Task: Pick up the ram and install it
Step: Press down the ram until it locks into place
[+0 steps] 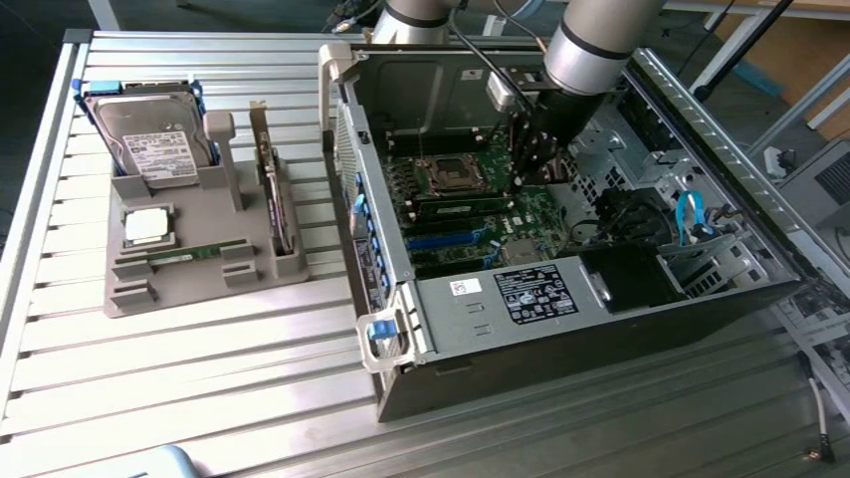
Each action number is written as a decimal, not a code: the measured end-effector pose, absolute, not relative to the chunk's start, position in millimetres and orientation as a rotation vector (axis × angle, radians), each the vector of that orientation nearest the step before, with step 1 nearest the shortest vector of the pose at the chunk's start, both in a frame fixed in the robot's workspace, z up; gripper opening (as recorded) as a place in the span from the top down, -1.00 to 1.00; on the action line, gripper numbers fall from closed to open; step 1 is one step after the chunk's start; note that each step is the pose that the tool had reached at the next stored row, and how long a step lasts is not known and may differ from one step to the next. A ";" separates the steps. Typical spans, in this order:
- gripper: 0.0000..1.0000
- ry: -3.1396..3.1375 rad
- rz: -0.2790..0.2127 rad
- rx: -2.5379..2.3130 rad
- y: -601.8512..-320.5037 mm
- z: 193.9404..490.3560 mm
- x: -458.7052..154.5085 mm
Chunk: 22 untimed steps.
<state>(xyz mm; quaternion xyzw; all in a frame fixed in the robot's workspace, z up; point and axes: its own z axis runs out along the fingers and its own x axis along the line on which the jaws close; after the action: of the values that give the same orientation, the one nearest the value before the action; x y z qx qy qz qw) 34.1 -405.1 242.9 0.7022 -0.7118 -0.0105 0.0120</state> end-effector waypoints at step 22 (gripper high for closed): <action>0.79 -2.210 -0.052 2.180 -405.0 238.0 -7.2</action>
<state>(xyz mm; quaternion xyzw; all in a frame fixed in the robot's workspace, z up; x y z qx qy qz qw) -7.2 -405.0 238.0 0.7021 -0.7117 -0.0168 0.0185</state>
